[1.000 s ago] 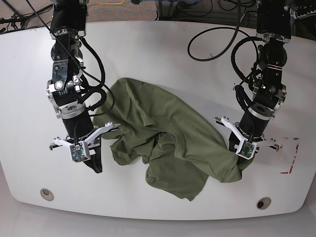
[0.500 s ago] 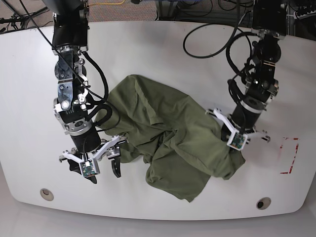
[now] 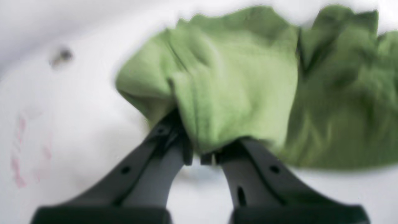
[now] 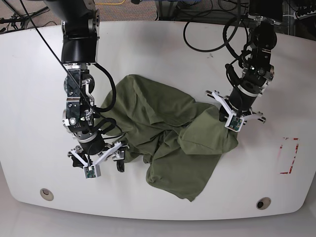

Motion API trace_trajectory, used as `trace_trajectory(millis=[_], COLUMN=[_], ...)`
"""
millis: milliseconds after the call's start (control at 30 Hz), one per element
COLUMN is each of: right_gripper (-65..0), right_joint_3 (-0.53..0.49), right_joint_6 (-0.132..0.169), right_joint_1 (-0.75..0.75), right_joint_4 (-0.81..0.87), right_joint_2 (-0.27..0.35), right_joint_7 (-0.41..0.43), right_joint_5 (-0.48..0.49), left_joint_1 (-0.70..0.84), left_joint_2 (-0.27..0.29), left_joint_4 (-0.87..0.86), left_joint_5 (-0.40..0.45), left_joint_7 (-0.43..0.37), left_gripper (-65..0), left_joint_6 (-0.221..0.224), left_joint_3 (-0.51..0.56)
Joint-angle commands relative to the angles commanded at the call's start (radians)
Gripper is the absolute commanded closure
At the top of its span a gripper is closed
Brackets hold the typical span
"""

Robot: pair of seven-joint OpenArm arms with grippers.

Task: Fold the T-shirt properly
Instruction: 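Pull both grippers apart, stretching the shirt between them, then hold the shirt with both grippers and lift it off the table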

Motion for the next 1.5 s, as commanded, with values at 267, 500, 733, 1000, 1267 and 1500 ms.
trace_trajectory(millis=[267, 500, 733, 1000, 1267, 1500], right_gripper=[-55.8, -56.3, -55.1, -54.0, -55.0, -55.1], right_joint_3=[0.117, 0.152, 0.161, 0.156, 0.125, 0.081], right_joint_6=[0.012, 0.018, 0.023, 0.017, 0.014, 0.014], right_joint_1=[-0.051, -0.114, -0.157, -0.164, -0.125, -0.112], right_joint_4=[-0.103, -0.144, -0.175, -0.24, -0.294, -0.309], right_joint_2=[0.006, 0.003, -0.004, -0.003, 0.0, -0.013], right_joint_7=[0.082, 0.12, 0.125, 0.135, 0.134, 0.126], right_joint_5=[0.015, 0.03, 0.054, 0.074, 0.043, 0.048], left_joint_1=[-0.017, -0.019, -0.027, -0.025, -0.023, -0.022], left_joint_2=[-0.014, -0.022, -0.022, -0.013, -0.006, -0.003], left_joint_4=[0.0, 0.007, 0.006, -0.008, -0.028, -0.047], left_joint_5=[0.0, 0.001, 0.002, 0.005, 0.006, 0.007], left_joint_7=[0.016, 0.017, 0.022, 0.034, 0.047, 0.046], left_gripper=[0.0, 0.0, 0.0, 0.0, 0.0, 0.0], left_joint_6=[0.004, -0.004, -0.005, -0.009, -0.011, -0.01], left_joint_3=[0.001, -0.002, -0.002, 0.0, -0.004, -0.001])
